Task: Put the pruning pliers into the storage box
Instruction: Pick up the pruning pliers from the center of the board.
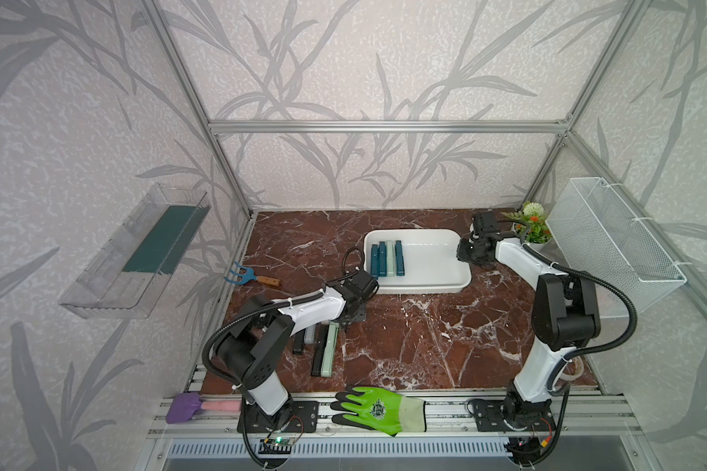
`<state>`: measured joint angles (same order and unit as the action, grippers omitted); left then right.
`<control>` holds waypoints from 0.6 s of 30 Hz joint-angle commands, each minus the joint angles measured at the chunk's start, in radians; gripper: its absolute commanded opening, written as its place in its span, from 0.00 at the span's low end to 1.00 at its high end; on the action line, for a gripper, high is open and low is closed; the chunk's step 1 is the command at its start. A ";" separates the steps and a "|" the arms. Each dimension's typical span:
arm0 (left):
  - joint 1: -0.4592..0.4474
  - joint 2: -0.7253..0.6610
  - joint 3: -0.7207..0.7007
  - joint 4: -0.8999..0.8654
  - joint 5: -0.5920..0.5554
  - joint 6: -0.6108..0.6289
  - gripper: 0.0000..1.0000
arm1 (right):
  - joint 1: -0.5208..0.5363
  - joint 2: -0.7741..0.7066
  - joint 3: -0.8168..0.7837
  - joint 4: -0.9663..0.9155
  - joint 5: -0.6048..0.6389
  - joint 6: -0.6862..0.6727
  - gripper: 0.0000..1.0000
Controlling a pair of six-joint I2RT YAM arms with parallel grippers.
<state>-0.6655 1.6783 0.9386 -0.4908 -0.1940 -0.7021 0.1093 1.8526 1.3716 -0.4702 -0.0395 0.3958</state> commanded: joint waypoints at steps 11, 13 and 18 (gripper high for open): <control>0.001 0.009 0.027 -0.002 -0.053 0.025 0.24 | -0.005 0.019 -0.009 0.008 -0.028 0.009 0.34; -0.003 -0.003 0.027 -0.016 -0.056 0.025 0.21 | -0.005 0.019 -0.011 0.009 -0.030 0.009 0.34; -0.008 -0.072 0.068 -0.100 -0.072 0.032 0.17 | -0.005 0.019 -0.019 0.012 -0.028 0.005 0.34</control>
<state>-0.6678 1.6737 0.9550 -0.5240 -0.2173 -0.6720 0.1089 1.8549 1.3712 -0.4534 -0.0574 0.3962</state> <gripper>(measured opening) 0.288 0.343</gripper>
